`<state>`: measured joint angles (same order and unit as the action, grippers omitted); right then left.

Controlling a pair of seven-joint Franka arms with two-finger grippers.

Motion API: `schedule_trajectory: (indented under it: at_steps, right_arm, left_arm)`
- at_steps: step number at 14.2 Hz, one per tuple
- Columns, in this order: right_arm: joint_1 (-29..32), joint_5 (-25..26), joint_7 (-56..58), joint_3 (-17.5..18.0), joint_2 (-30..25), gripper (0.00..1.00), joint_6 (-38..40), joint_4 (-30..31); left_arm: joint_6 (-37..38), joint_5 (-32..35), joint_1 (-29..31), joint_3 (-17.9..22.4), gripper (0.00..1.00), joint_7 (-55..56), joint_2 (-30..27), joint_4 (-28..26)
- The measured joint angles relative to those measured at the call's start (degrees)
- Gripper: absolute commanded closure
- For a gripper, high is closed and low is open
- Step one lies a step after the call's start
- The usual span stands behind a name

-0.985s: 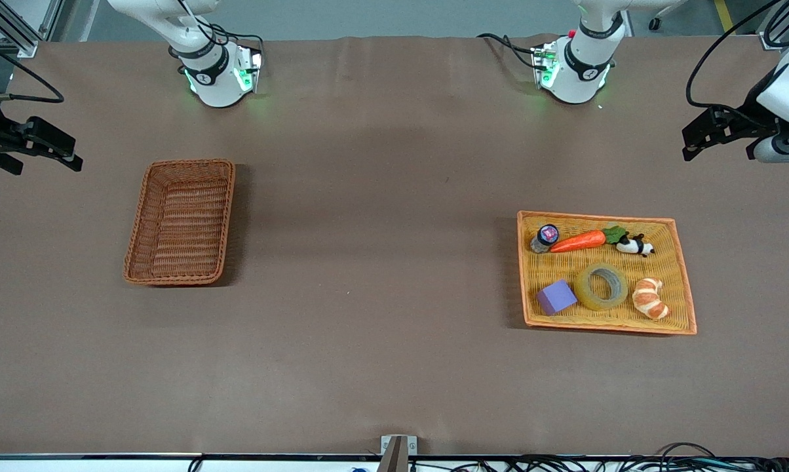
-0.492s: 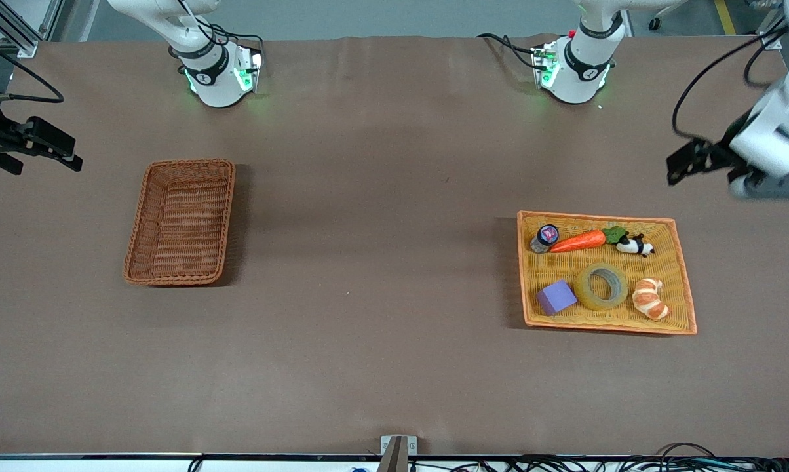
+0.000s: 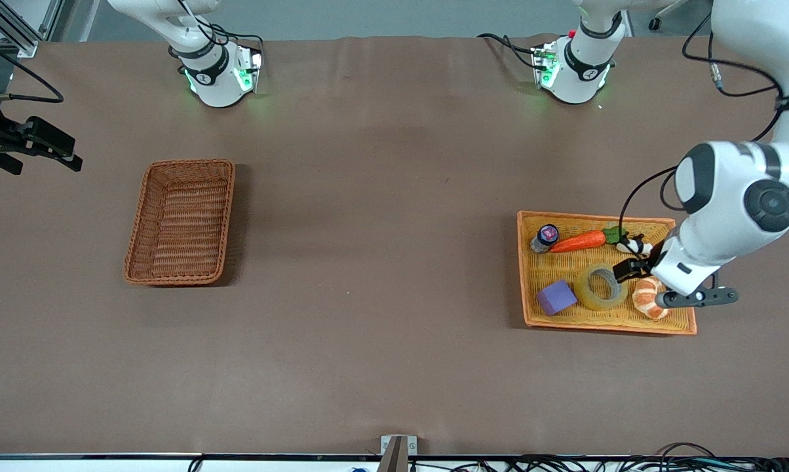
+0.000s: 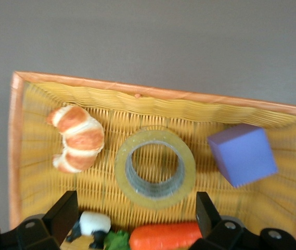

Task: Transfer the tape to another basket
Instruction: 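Reach the left gripper down to the yellow tape roll in the tray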

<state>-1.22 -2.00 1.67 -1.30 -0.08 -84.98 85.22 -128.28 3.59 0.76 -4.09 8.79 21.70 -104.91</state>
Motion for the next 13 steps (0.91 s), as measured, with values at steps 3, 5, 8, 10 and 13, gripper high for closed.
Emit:
schedule_trajectory:
  at_steps: [3, 5, 8, 10, 13]
  right_arm:
    - [0.0, 0.0, 0.0, 0.0, 0.0, 0.00, 0.0, 0.0]
    - [0.0, 0.0, 0.0, 0.0, 0.0, 0.00, 0.0, 0.0]
    - [0.0, 0.0, 0.0, 0.0, 0.0, 0.00, 0.0, 0.0]
    - [0.0, 0.0, 0.0, 0.0, 0.0, 0.00, 0.0, 0.0]
    - [0.0, 0.0, 0.0, 0.0, 0.0, 0.00, 0.0, 0.0]
  left_arm:
    - [-2.3, 0.0, 0.3, 0.0, 0.04, 2.6, 4.2, -0.3]
    - [-2.8, 0.0, 0.3, 0.0, 0.15, 3.2, 5.5, -0.7]
    - [-3.7, 2.0, 0.8, 0.1, 0.16, 3.6, 6.3, -1.9]
    - [-5.7, 4.5, 2.5, 0.2, 0.17, 3.8, 7.2, -2.3]
    - [-8.0, 4.8, 3.8, 0.2, 0.32, 3.8, 9.3, -2.5]
